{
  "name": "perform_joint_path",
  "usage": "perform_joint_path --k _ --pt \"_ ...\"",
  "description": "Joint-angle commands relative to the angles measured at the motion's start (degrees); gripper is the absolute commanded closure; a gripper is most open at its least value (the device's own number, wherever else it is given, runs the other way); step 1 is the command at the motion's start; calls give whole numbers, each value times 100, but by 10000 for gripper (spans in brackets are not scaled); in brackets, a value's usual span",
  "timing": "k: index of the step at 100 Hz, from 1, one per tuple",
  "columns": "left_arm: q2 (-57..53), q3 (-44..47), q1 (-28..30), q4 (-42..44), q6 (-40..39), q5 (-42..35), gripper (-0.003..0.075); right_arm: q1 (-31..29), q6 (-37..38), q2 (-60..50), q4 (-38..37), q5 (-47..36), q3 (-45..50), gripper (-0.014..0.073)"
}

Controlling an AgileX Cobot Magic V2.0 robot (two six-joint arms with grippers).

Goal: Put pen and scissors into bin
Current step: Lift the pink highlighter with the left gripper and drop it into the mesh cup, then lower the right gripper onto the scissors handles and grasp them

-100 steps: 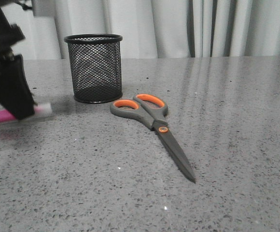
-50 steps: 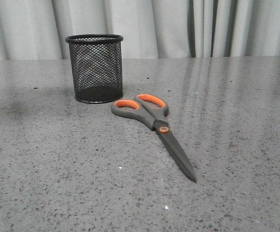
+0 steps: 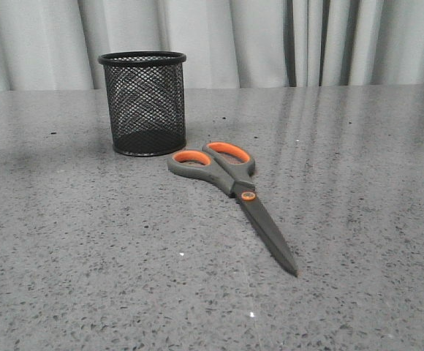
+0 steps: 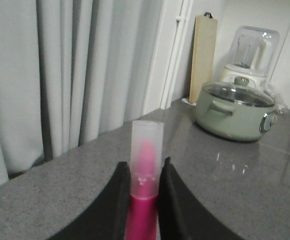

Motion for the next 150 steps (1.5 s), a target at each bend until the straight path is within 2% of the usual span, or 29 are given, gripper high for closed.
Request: perform_joint_path --k 1,12,40,45,50,62,69,78,86,97,110,121,134,150 --pt "98 -147 -162 -549 372 164 739 -4 -65 82 49 -478 -208 306" --pt "479 -147 -173 -549 715 154 739 -4 -65 82 49 -467 -208 306" --pt "1011 -147 -149 -549 773 144 719 -4 -65 82 53 -479 -208 306" --pt "1011 -147 -149 -549 774 144 664 -4 -65 82 106 -532 -208 306" --pt "1011 -147 -149 -549 845 156 576 -4 -65 82 146 -556 -208 306" --pt "955 -170 -28 -549 846 536 289 28 -65 82 262 -586 -280 305" --pt "867 -181 90 -549 846 938 220 131 -183 82 341 -664 -486 305" --pt "706 -181 215 -549 846 1347 261 357 -396 96 352 -866 -916 305" --pt "404 -181 327 -549 671 1569 366 643 -521 301 352 -915 -1437 305" --pt "-217 -181 416 -549 413 1766 496 1224 -742 1026 352 -448 -2370 305" --pt "-1062 -181 412 -349 389 1852 507 1937 -1301 2180 276 188 -3321 305" --pt "-1805 -181 412 37 -35 1852 507 2338 -1303 3270 -109 607 -3949 305" --pt "-2563 -150 320 581 -658 1825 507 2378 -1126 4633 -357 1437 -4681 305" --pt "-3429 177 -261 867 -697 1606 507 2289 -652 6014 -614 2667 -5643 294"
